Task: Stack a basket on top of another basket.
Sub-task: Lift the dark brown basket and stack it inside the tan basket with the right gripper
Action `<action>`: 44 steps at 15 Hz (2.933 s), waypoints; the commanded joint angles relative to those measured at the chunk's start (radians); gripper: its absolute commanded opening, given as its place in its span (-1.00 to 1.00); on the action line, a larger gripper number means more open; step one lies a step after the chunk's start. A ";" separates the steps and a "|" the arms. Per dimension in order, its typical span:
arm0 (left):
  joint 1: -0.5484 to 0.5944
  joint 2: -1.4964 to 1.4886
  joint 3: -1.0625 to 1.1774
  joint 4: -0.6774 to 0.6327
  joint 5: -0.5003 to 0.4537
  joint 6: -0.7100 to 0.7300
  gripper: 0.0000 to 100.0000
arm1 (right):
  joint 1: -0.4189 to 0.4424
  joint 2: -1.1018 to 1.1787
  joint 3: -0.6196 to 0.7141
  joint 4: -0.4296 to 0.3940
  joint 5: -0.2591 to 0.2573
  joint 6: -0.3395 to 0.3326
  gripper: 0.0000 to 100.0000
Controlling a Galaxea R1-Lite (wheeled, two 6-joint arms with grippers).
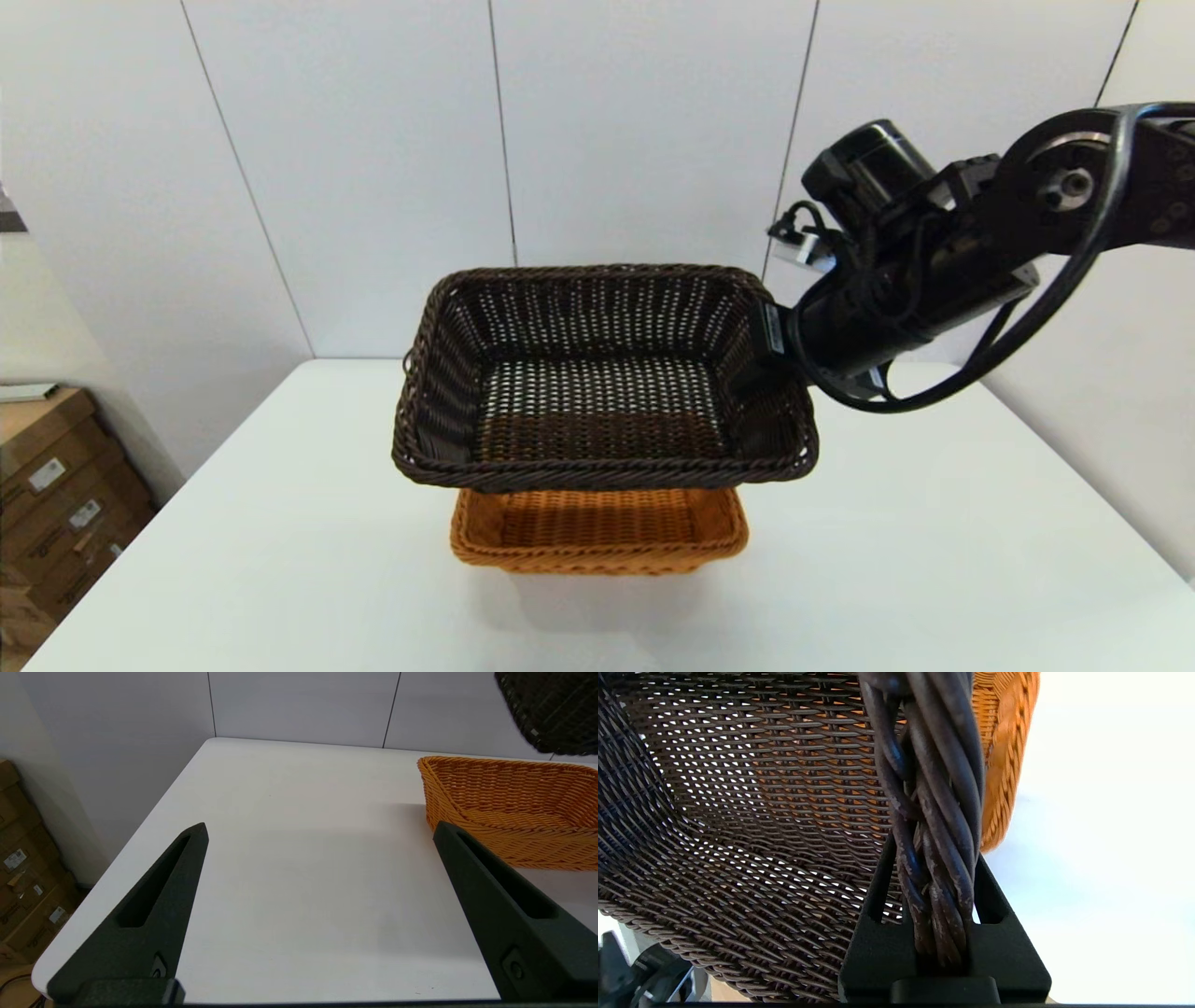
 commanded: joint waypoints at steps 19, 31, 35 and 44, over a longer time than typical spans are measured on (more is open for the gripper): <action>0.000 0.000 0.000 0.000 0.001 -0.001 1.00 | 0.008 0.255 -0.143 0.070 0.024 0.052 -1.00; 0.000 0.000 0.000 0.000 0.001 -0.001 1.00 | -0.009 0.296 -0.164 0.071 0.036 0.008 -1.00; 0.000 0.000 0.000 0.000 0.001 -0.001 1.00 | -0.039 0.304 -0.164 0.074 0.038 -0.011 -1.00; 0.000 0.000 0.000 0.000 0.001 -0.001 1.00 | -0.064 0.334 -0.146 0.085 0.078 -0.031 -1.00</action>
